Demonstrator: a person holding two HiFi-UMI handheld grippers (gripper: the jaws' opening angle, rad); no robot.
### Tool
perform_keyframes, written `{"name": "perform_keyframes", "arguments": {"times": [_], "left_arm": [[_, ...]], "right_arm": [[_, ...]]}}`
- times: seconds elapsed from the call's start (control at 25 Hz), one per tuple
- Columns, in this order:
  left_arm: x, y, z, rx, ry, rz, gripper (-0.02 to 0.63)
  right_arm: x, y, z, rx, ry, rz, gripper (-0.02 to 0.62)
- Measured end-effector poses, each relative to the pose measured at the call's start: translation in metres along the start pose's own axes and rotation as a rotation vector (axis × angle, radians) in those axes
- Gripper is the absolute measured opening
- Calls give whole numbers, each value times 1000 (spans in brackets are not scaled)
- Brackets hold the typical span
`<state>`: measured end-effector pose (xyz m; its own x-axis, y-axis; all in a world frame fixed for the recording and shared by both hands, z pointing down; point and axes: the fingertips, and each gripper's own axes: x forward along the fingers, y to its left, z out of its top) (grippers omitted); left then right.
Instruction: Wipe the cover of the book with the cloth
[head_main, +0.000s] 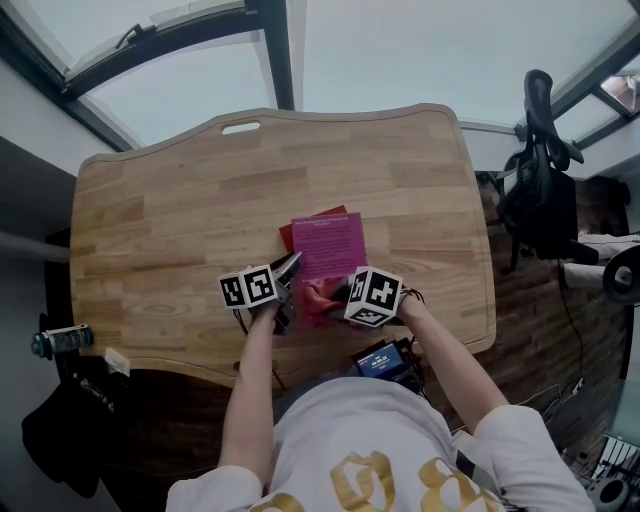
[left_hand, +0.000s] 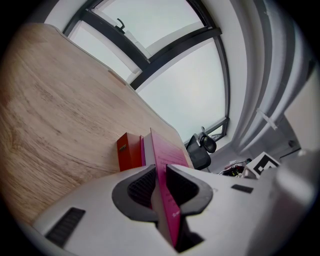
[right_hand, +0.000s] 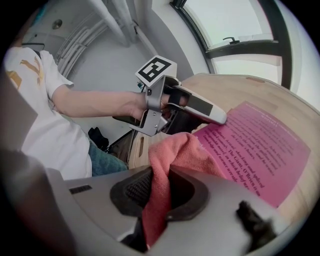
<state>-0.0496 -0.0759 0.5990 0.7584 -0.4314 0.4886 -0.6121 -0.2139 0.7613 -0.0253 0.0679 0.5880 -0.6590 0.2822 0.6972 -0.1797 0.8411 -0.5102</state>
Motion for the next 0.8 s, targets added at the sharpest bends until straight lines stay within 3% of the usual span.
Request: {"name": "perform_keyframes", "arguments": {"times": [0.52, 0.8], "left_arm": [[0, 0, 1, 0, 4, 1, 74], [0, -1, 1, 3, 6, -1, 74]], "right_arm": [[-14, -11, -9, 75, -34, -23, 71], [-18, -19, -7, 55, -32, -72, 71]]}}
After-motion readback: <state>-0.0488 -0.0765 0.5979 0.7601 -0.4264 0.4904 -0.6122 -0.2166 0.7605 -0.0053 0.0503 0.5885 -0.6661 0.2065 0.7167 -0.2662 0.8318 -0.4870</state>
